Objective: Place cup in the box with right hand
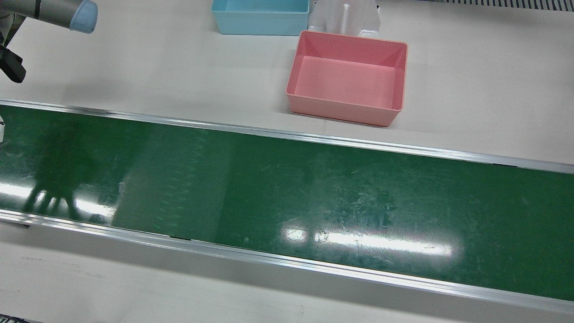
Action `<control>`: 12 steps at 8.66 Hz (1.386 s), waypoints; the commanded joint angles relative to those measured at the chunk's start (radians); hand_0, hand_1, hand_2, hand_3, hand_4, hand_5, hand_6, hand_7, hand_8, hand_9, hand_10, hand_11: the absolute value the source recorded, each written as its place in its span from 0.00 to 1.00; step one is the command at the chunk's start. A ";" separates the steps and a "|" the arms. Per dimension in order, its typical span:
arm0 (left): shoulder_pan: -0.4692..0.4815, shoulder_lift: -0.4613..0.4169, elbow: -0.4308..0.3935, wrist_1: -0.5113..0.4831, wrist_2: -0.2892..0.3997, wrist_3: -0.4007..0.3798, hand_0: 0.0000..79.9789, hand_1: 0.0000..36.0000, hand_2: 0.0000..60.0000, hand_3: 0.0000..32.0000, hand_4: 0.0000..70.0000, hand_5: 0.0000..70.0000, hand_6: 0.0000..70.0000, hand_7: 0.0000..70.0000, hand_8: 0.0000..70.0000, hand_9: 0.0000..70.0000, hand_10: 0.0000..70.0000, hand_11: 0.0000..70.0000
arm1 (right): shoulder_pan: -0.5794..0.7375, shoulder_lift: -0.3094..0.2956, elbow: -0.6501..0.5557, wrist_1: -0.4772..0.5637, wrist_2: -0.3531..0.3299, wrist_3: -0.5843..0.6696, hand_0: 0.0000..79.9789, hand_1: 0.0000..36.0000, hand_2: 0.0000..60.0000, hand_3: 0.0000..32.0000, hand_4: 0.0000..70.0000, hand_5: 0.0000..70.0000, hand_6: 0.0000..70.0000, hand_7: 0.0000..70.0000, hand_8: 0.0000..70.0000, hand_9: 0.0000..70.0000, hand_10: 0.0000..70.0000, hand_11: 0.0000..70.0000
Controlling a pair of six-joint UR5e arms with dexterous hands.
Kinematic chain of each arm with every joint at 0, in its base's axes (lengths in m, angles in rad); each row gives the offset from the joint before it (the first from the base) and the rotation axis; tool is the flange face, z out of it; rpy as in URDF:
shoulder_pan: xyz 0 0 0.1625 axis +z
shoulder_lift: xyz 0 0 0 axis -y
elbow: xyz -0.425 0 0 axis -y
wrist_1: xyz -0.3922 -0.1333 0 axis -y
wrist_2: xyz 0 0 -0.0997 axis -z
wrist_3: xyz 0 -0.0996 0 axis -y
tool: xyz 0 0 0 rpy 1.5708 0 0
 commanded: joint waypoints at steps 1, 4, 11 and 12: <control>0.000 0.000 0.000 0.000 0.000 0.000 0.00 0.00 0.00 0.00 0.00 0.00 0.00 0.00 0.00 0.00 0.00 0.00 | 0.000 -0.002 0.000 0.000 0.000 0.001 1.00 1.00 1.00 0.00 0.01 0.26 0.09 0.04 0.06 0.08 0.04 0.15; 0.000 -0.002 0.000 0.000 0.000 0.000 0.00 0.00 0.00 0.00 0.00 0.00 0.00 0.00 0.00 0.00 0.00 0.00 | -0.001 -0.002 -0.004 0.006 0.002 0.009 0.92 0.58 0.00 0.00 0.06 0.12 0.04 0.00 0.01 0.03 0.00 0.04; 0.000 -0.002 0.002 0.000 0.000 0.000 0.00 0.00 0.00 0.00 0.00 0.00 0.00 0.00 0.00 0.00 0.00 0.00 | -0.003 -0.017 -0.008 0.006 0.003 0.026 0.56 0.30 0.01 0.00 0.00 0.04 0.04 0.09 0.00 0.04 0.00 0.00; 0.000 0.000 0.002 0.000 0.000 0.000 0.00 0.00 0.00 0.00 0.00 0.00 0.00 0.00 0.00 0.00 0.00 0.00 | -0.003 -0.017 -0.005 0.006 0.003 0.027 0.55 0.32 0.07 0.00 0.00 0.04 0.04 0.10 0.01 0.04 0.00 0.00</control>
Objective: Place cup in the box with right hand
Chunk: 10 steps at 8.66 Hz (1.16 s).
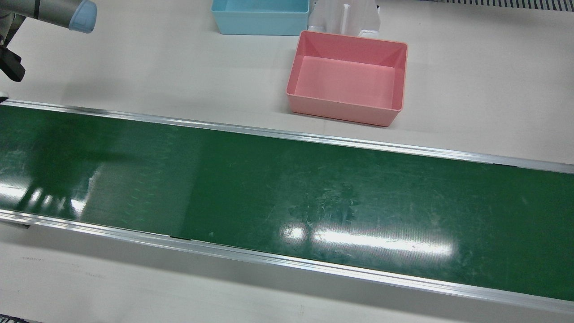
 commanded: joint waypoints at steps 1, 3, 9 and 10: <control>0.000 0.000 0.001 0.000 0.000 0.000 0.00 0.00 0.00 0.00 0.00 0.00 0.00 0.00 0.00 0.00 0.00 0.00 | 0.003 -0.001 0.010 0.002 -0.001 0.002 0.57 0.33 0.05 0.00 0.00 0.04 0.04 0.11 0.01 0.05 0.00 0.00; 0.000 0.000 0.001 0.000 0.000 0.000 0.00 0.00 0.00 0.00 0.00 0.00 0.00 0.00 0.00 0.00 0.00 0.00 | 0.004 -0.001 0.024 0.002 -0.001 0.015 0.56 0.89 1.00 0.00 0.07 0.10 0.06 0.10 0.03 0.06 0.01 0.04; 0.000 0.000 0.001 0.000 0.000 0.000 0.00 0.00 0.00 0.00 0.00 0.00 0.00 0.00 0.00 0.00 0.00 0.00 | -0.004 0.012 0.025 -0.004 0.002 0.010 1.00 1.00 1.00 0.00 0.27 0.32 0.35 1.00 0.64 0.96 0.45 0.71; 0.000 0.000 0.001 0.000 0.000 0.000 0.00 0.00 0.00 0.00 0.00 0.00 0.00 0.00 0.00 0.00 0.00 0.00 | -0.004 0.012 0.027 -0.004 0.002 0.010 1.00 1.00 1.00 0.00 0.42 0.35 0.45 1.00 0.81 1.00 0.62 0.92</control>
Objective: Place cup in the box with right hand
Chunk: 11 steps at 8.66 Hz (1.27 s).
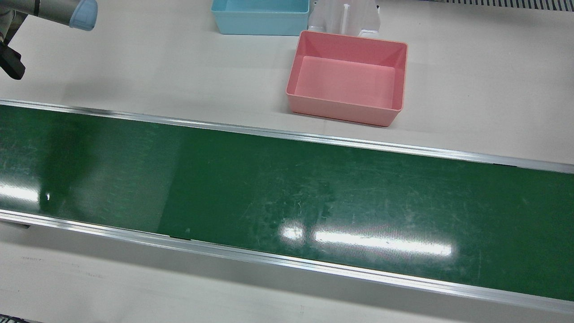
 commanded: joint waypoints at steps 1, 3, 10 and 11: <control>0.000 0.000 0.000 0.000 0.000 0.000 0.00 0.00 0.00 0.00 0.00 0.00 0.00 0.00 0.00 0.00 0.00 0.00 | -0.001 0.001 0.002 -0.002 0.000 0.000 1.00 1.00 1.00 0.00 0.49 0.36 0.53 1.00 0.95 1.00 0.72 1.00; 0.000 -0.001 -0.002 0.000 0.000 0.000 0.00 0.00 0.00 0.00 0.00 0.00 0.00 0.00 0.00 0.00 0.00 0.00 | -0.005 0.001 0.021 -0.006 -0.001 0.000 1.00 1.00 1.00 0.00 0.48 0.38 0.58 1.00 1.00 1.00 0.79 1.00; 0.000 0.000 0.000 -0.002 0.000 0.000 0.00 0.00 0.00 0.00 0.00 0.00 0.00 0.00 0.00 0.00 0.00 0.00 | 0.001 -0.001 0.026 -0.006 -0.001 0.001 1.00 1.00 1.00 0.00 0.47 0.38 0.57 1.00 1.00 1.00 0.79 1.00; 0.000 0.000 0.000 0.000 0.000 0.000 0.00 0.00 0.00 0.00 0.00 0.00 0.00 0.00 0.00 0.00 0.00 0.00 | 0.001 -0.001 0.025 -0.006 -0.001 0.001 1.00 1.00 1.00 0.00 0.48 0.38 0.56 1.00 1.00 1.00 0.78 1.00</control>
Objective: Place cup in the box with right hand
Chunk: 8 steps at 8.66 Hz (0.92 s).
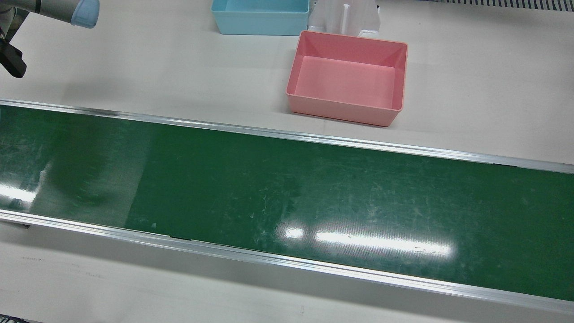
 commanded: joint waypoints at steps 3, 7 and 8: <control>0.000 -0.001 0.000 0.000 0.000 0.000 0.00 0.00 0.00 0.00 0.00 0.00 0.00 0.00 0.00 0.00 0.00 0.00 | 0.000 -0.001 -0.003 0.000 0.000 0.000 1.00 1.00 1.00 0.00 0.45 0.38 0.55 1.00 1.00 1.00 0.76 1.00; 0.000 0.001 -0.001 0.000 0.000 0.000 0.00 0.00 0.00 0.00 0.00 0.00 0.00 0.00 0.00 0.00 0.00 0.00 | 0.010 -0.003 -0.003 -0.002 -0.002 -0.001 1.00 1.00 1.00 0.00 0.44 0.38 0.54 1.00 1.00 1.00 0.75 1.00; 0.000 0.001 -0.003 0.000 0.000 0.000 0.00 0.00 0.00 0.00 0.00 0.00 0.00 0.00 0.00 0.00 0.00 0.00 | 0.009 -0.001 -0.003 -0.005 -0.002 -0.001 1.00 1.00 1.00 0.00 0.44 0.38 0.53 1.00 1.00 1.00 0.75 1.00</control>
